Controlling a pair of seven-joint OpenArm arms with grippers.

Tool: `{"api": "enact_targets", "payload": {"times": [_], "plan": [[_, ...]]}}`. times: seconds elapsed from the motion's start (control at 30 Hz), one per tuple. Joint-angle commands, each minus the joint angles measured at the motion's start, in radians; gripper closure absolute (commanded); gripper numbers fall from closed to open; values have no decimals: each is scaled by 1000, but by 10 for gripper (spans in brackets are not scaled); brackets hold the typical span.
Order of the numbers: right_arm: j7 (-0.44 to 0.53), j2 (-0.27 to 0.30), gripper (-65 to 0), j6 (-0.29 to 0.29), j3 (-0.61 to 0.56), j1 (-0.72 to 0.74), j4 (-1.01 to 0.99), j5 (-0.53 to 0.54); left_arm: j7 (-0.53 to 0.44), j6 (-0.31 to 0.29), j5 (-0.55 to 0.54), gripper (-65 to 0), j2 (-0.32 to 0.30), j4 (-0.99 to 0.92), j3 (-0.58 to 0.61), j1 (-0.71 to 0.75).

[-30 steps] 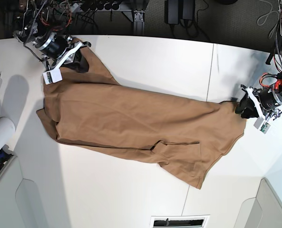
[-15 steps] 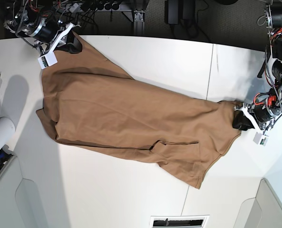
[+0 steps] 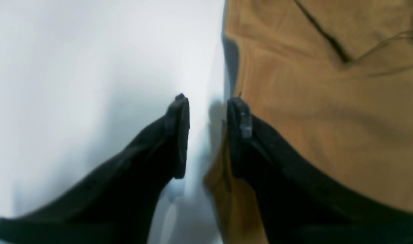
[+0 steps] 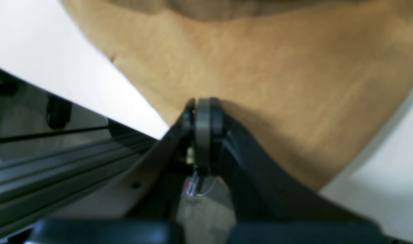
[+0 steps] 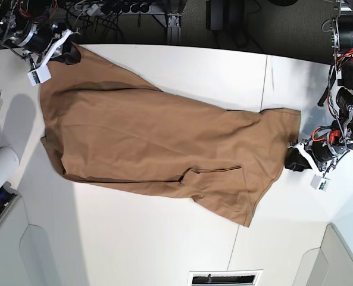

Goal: Layout the t-shirt on the table in an organized manner, then fold the t-shirt properly
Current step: 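Hold the shirt with the right gripper and drag the left gripper along the hem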

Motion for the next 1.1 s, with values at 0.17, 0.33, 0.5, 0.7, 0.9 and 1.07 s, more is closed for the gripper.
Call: {"api": "enact_targets", "payload": {"times": [0.17,0.33,0.5,0.7,0.9,1.07], "plan": [[23,10,0,-3,8,6,9,14,-6,59,44,-195,27,16,75,-27],[18,11,0,-3,8,13,9,11,-12,153,47,-195,34,54,74,-30],[16,11,0,-3,8,12,9,10,59,192,45,-195,18,212,29,-29],[19,11,0,-3,8,14,9,12,130,144,-31,-194,19,371,29,7],[20,11,0,-3,8,25,9,12,107,93,-45,-105,65,363,29,106],[24,10,0,-3,8,39,9,12,29,23,24,0,71,351,30,160]]}}
